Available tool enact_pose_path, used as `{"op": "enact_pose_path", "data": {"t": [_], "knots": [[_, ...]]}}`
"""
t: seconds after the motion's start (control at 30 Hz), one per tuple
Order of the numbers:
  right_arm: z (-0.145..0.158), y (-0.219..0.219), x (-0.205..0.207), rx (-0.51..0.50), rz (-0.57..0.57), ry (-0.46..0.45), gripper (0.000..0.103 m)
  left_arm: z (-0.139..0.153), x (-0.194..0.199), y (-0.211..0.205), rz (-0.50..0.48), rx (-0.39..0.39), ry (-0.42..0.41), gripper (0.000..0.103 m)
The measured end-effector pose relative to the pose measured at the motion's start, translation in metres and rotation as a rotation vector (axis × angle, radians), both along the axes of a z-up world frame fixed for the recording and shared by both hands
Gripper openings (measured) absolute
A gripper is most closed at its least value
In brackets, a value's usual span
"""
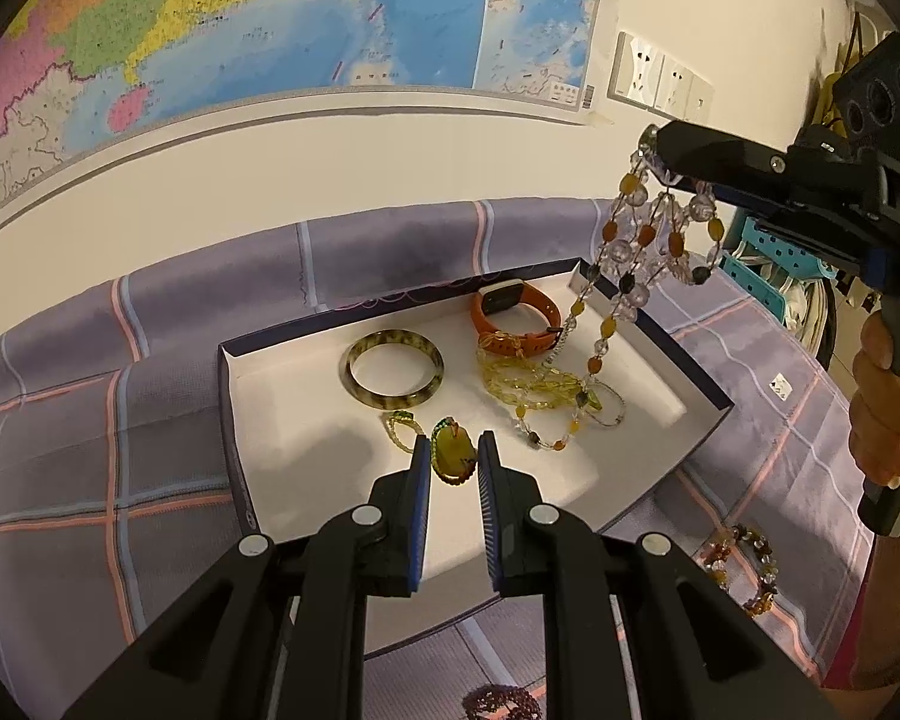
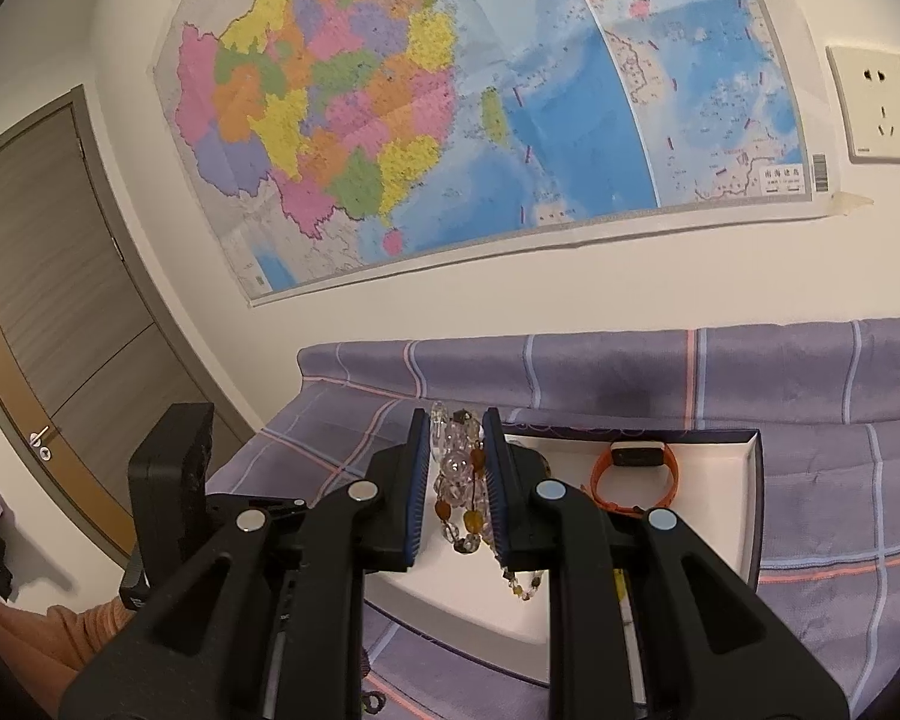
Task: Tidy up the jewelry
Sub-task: 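Carry the pendant in the left tool while the right tool carries the bead necklace over the tray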
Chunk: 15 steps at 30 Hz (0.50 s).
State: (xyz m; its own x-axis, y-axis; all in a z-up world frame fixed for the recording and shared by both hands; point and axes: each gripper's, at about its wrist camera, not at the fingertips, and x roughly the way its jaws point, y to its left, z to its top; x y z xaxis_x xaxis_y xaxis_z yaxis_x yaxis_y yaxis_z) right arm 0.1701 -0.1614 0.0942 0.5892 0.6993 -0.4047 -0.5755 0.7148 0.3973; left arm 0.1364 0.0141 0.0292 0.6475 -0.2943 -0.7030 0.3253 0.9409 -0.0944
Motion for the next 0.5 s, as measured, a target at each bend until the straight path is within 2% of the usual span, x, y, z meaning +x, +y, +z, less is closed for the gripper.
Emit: {"op": "enact_pose_path", "data": {"t": [0.5], "knots": [[-0.022,0.000,0.015,-0.058,-0.028,0.035,0.018,-0.014,0.015,0.003,0.027,0.022,0.037,0.014]]}}
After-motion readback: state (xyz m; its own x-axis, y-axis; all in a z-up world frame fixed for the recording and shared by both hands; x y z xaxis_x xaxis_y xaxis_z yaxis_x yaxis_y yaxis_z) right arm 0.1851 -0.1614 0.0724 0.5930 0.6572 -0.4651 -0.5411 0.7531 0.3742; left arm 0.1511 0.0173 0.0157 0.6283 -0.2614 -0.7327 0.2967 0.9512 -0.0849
